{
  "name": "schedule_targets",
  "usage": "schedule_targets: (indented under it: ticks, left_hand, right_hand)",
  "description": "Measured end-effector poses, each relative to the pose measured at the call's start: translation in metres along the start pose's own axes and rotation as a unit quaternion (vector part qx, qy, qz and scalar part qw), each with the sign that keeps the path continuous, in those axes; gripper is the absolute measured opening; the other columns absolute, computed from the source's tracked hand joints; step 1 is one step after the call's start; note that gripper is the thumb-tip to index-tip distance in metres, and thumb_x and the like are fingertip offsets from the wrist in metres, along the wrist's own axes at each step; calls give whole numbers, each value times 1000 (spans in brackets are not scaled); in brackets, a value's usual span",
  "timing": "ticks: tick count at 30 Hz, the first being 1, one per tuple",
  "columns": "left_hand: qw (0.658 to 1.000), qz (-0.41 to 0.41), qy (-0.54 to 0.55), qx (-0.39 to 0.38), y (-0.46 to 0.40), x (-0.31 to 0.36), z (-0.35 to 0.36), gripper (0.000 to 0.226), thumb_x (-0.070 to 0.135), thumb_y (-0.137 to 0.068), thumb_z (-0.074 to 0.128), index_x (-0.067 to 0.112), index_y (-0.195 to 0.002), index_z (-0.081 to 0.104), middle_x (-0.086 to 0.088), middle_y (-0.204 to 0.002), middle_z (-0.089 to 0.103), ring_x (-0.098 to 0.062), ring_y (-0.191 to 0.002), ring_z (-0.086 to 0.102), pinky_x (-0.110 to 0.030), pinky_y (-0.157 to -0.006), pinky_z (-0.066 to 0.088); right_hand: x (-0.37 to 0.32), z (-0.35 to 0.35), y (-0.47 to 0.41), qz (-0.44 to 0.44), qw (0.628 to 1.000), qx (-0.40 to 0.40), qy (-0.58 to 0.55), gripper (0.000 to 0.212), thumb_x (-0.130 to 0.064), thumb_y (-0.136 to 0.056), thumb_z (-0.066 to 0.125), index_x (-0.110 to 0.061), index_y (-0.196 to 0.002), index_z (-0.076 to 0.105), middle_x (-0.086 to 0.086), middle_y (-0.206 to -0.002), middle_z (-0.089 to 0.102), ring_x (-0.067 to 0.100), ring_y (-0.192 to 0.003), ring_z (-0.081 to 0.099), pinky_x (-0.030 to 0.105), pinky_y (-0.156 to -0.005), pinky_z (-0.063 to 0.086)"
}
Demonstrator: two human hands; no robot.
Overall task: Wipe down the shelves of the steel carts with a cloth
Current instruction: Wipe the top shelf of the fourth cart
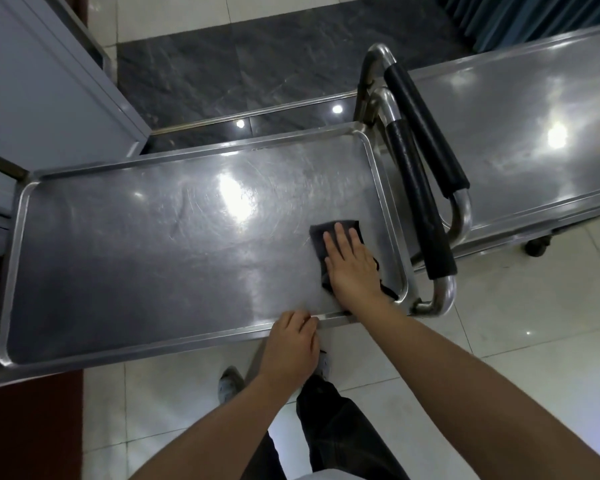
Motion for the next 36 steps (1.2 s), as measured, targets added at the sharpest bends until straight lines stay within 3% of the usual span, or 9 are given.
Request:
schedule_targets:
  ticks: [8,16,20,24,28,33,36]
  left_hand:
    - [1000,16,-8,-2,4,-2,0,34,21,-97,45,8,-114,72,-4,-112,66,-25,-100,58,-36,-87,52]
    - [1000,-1,-3,16,-12,6,-5,32,21,-95,47,9,-106,74,-5,-108,67,-28,-97,59,-38,-81,53]
    - [999,27,-8,-26,-23,19,6,38,25,-95,44,10,-113,73,-6,-111,66,-27,-102,58,-38,-83,53]
    - [998,41,-22,-46,-23,25,18,38,26,-93,44,9,-106,75,-5,-103,66,-27,-93,58,-38,-77,55]
    - [999,27,-13,-28,-18,27,20,37,21,-93,45,5,-109,75,-6,-98,66,-28,-89,57,-37,-75,54]
    - [999,21,-11,-30,-14,31,22,38,20,-93,45,5,-115,72,-7,-103,66,-29,-92,58,-39,-79,53]
    - [999,23,-17,-39,-13,30,22,39,22,-93,45,6,-119,70,-7,-109,65,-29,-97,57,-39,-84,52]
  right_hand:
    - [21,-35,-51,19,1000,4,2,55,-35,-109,23,-28,-161,4,-2,-168,-11,25,-155,-4,45,-123,13]
    - [29,-3,24,20,999,22,16,60,-36,-107,31,-23,-161,8,4,-169,-7,29,-155,0,48,-123,19]
    - [35,19,71,-18,999,24,33,60,-35,-106,36,-22,-161,14,5,-169,0,30,-155,4,46,-121,22]
    - [56,15,78,22,999,28,38,62,-32,-104,42,-21,-160,18,6,-168,6,32,-154,11,50,-118,29]
    - [57,9,58,17,999,16,39,59,-33,-105,36,-21,-160,18,7,-168,6,33,-154,12,51,-117,30]
    - [59,-25,-14,38,999,14,29,58,-36,-108,26,-26,-161,3,2,-169,-9,28,-155,-1,46,-122,20]
    - [61,-38,-40,35,999,13,25,57,-36,-109,27,-27,-161,6,0,-169,-7,27,-155,0,46,-122,18]
Point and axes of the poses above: each hand's wrist, its own y-axis away from the middle knuckle, its own z-axis out of the palm, x = y × z, the point moved 5 cm from there along -y, towards the middle knuckle
